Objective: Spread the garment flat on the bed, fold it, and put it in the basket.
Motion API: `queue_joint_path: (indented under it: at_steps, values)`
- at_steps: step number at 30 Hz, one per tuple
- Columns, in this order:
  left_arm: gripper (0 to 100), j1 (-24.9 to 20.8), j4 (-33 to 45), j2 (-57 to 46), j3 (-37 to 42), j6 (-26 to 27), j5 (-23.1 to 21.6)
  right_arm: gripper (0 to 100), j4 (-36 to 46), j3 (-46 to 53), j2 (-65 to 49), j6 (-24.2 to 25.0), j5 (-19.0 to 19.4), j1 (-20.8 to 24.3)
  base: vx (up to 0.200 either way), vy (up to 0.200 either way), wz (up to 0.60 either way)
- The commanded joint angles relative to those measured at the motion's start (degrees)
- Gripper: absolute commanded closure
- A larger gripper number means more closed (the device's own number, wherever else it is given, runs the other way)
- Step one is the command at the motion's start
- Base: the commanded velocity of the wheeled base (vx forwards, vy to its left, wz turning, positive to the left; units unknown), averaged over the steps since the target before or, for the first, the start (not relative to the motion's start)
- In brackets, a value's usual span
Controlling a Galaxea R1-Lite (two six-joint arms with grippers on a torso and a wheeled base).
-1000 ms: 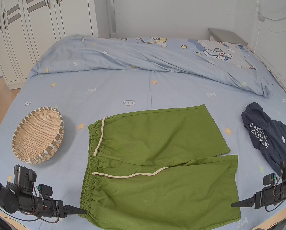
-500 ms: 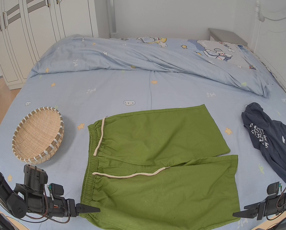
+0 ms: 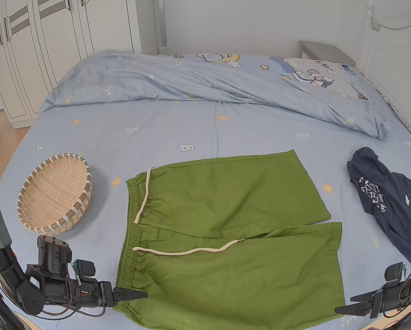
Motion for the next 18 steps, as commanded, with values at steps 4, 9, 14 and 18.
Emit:
queue_joint_path:
  at_steps: [4,9,14,18]
  values:
    - [100,0.1,-0.5,2.7,1.0,-0.1,1.2,0,0.3,1.0,-0.4,0.3,1.2,-0.1,0.000,0.000,0.00]
    - [100,0.5,0.5,2.2,1.0,-0.1,1.5,0,0.2,0.9,-0.2,0.4,1.2,-0.1,0.000,0.000,0.00]
    - [100,2.7,1.9,1.7,1.0,0.1,1.4,0,0.2,0.9,2.8,0.3,0.9,0.0,0.000,0.000,0.00]
    - [100,2.8,2.2,0.8,1.0,-0.1,1.4,0,-0.4,0.2,9.7,-0.2,0.3,-2.1,0.000,0.000,0.00]
